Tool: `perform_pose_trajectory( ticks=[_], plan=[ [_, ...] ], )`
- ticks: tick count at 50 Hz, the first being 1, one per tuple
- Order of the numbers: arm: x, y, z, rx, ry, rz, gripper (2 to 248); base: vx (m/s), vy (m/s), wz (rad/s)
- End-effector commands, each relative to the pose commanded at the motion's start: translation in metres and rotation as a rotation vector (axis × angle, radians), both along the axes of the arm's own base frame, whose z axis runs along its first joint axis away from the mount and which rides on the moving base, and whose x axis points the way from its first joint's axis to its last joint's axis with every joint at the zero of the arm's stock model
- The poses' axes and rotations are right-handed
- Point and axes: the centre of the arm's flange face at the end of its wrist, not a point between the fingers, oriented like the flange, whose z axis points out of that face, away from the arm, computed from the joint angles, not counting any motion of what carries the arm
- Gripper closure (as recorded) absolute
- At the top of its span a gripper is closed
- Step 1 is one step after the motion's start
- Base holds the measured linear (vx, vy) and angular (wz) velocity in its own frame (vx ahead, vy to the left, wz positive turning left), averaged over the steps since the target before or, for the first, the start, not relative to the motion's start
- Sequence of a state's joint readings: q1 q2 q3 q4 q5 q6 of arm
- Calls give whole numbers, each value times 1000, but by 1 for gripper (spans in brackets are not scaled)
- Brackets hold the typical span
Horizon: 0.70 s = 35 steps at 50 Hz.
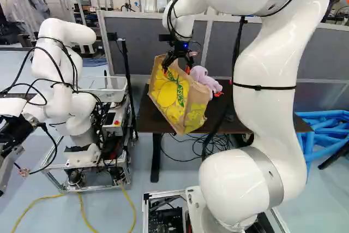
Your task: Pick up the bag on the ground and place it on the table
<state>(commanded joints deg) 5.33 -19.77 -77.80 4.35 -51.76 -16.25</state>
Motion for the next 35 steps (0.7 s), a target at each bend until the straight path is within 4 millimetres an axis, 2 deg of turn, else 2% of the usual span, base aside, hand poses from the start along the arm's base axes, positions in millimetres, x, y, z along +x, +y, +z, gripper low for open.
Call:
perform_pose_trajectory(
  ticks=[35],
  plan=[
    [-36,-2,51,4,-8,7,3,0,0,0]
  ],
)
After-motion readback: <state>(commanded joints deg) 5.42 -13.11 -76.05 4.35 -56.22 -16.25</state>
